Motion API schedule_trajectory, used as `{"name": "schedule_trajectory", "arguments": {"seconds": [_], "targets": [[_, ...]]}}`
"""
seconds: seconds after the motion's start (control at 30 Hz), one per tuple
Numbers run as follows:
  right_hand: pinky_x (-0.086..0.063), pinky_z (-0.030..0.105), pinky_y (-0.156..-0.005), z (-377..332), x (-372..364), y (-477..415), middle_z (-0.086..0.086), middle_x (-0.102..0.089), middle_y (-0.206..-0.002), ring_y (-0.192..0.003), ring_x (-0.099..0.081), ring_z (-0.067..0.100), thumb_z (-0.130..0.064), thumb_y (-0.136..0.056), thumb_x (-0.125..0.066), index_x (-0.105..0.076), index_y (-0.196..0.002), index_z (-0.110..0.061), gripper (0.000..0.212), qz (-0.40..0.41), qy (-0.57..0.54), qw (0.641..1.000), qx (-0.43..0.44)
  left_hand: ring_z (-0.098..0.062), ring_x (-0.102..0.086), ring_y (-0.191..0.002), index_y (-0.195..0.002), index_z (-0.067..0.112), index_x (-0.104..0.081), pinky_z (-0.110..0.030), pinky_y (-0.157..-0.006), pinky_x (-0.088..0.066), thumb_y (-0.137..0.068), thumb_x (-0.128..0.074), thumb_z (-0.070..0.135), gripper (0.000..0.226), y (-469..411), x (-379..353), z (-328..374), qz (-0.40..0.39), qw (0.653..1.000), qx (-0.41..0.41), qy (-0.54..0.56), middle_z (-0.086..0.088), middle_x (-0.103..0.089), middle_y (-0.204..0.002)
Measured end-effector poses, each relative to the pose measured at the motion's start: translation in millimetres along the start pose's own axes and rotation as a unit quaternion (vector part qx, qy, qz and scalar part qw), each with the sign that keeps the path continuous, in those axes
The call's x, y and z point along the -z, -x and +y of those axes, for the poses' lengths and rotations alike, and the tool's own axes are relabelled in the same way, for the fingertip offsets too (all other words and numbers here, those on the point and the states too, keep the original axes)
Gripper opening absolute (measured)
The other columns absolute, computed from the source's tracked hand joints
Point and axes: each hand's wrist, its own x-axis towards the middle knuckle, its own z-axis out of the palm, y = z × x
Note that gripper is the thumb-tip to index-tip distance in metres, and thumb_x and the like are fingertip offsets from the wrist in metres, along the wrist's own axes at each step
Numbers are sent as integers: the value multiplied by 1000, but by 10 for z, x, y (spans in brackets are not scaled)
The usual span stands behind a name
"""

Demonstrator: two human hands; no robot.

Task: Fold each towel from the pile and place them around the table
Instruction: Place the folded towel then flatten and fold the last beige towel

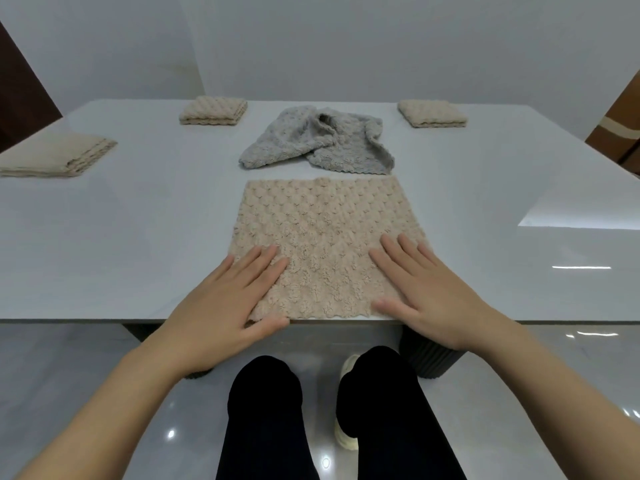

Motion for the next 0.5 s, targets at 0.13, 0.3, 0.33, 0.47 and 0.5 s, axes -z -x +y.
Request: {"name": "schedule_trajectory", "arguments": {"seconds": [0.13,0.3,0.33,0.47,0.5], "targets": [[15,29,-119,65,-21,167,-8,26,-157,-145,26,12,-83,-80,-13,17,-150,-37,89,-1,25,999,34,-2,17,-146,-152,38,12,-30,-120,5,-89,-20,67,76,100,-64,-64,15,999,-31,-14,14,16,-160],[4,22,-119,192,-66,276,-11,3,-162,-149,8,8,-47,-93,-59,-3,-149,-42,80,40,-42,995,83,-4,3,-149,-155,35,-6,-28,-119,1,-90,-38,40,72,154,-77,-155,28,997,-71,20,13,0,-162],[0,21,-119,212,-59,298,-12,-3,-162,-149,3,6,-43,-92,-62,-9,-149,-44,77,49,-67,993,89,-4,-1,-149,-155,35,-13,-27,-120,-1,-90,-38,38,69,164,-71,-167,35,996,-77,40,15,-4,-162],[-16,15,-116,238,-19,397,-18,-35,-152,-143,-21,-7,-18,-90,-68,-49,-138,-40,56,86,-217,971,54,3,-32,-139,-133,36,-54,-21,-117,-17,-92,-58,12,48,228,-12,-121,122,967,-30,223,28,-41,-145],[-22,14,-115,228,2,417,-18,-45,-146,-139,-30,-8,-15,-90,-67,-59,-129,-36,45,102,-263,959,39,5,-41,-133,-122,35,-63,-18,-114,-24,-91,-63,4,43,247,10,-82,147,952,-2,268,30,-51,-136]]}}
